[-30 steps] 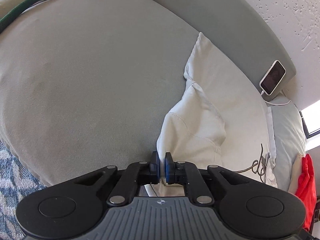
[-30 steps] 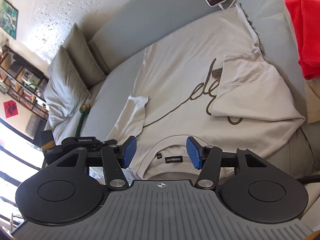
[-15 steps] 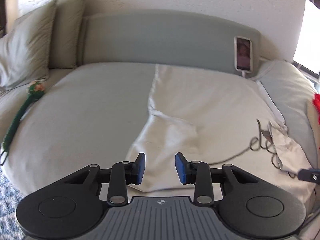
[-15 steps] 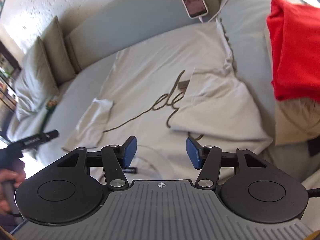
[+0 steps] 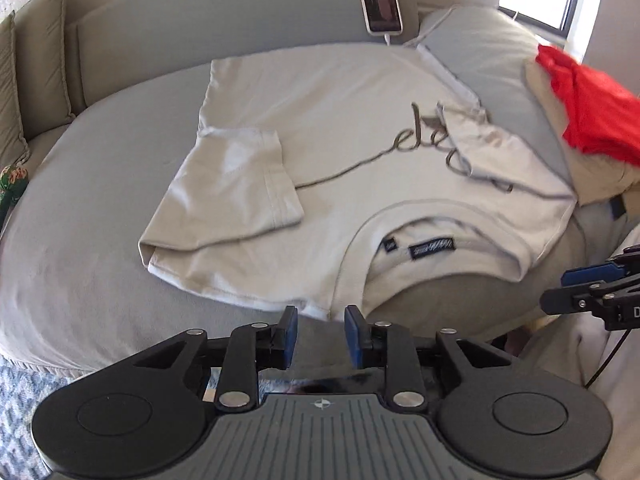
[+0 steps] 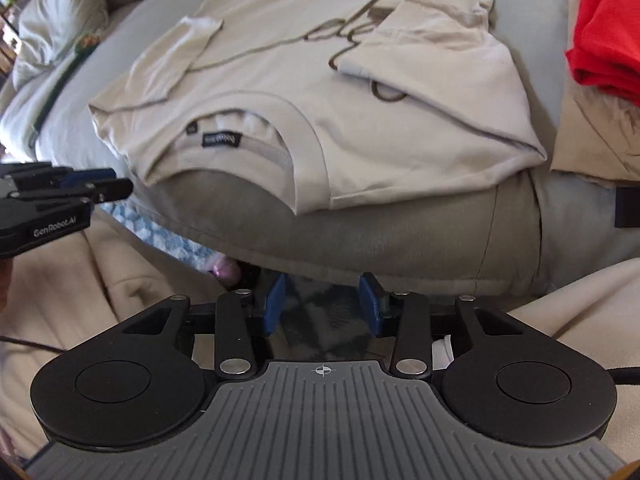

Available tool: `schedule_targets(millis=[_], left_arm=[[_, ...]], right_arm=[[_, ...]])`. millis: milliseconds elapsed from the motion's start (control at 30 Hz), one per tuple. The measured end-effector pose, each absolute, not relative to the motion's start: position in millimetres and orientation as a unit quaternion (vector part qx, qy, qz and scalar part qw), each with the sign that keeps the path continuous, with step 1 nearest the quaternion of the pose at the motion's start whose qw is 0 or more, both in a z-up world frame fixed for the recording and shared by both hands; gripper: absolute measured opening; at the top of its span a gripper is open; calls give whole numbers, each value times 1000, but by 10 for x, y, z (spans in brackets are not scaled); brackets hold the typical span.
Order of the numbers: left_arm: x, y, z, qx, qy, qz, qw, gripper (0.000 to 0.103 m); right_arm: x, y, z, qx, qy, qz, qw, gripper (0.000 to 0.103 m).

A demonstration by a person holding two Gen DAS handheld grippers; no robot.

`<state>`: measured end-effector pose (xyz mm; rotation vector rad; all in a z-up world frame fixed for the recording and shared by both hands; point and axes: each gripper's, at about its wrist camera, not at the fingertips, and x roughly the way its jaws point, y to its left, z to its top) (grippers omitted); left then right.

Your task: Fold clothes

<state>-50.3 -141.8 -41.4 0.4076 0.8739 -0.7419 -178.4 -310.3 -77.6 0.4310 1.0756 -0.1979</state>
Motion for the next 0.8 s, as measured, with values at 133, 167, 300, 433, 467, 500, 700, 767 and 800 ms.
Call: schedule_targets(millis=[133,167,300,433,467,500,700,767,800], left_arm=[[-455,-1661,-296,163,374,-332,851,37],[-438,-1690,-284,161,372,-324,855,37],[-365,-1810,-389,156,379,-302,861,37],[-375,-1883,-536,162,384,-304,856,37],[-380,-1899,-575,164,388,-306,854,37],[-379,-1911,-619,164,395,-308,850,37],[-415,-1859,-776,169,433,-325,823,38],[-422,-1815,-768,178,447,-325,814,37],[-434,-1792,-756,184,456,-323,809,36]], right_arm=[[-1748,-3119,-485,206,432,-100,872,34],[-1698,-3117,-448,204,423,-101,877,30],[-1462,-3132,-479,207,423,-113,875,30],[-1356,-3174,-637,217,428,-133,867,31],[-1351,-3182,-670,217,427,-138,867,32],[-1346,-3189,-703,217,426,-143,867,32],[-1418,-3127,-867,195,438,-140,866,31],[-1459,-3111,-875,199,462,-134,854,31],[-1479,-3104,-879,200,474,-132,847,31]])
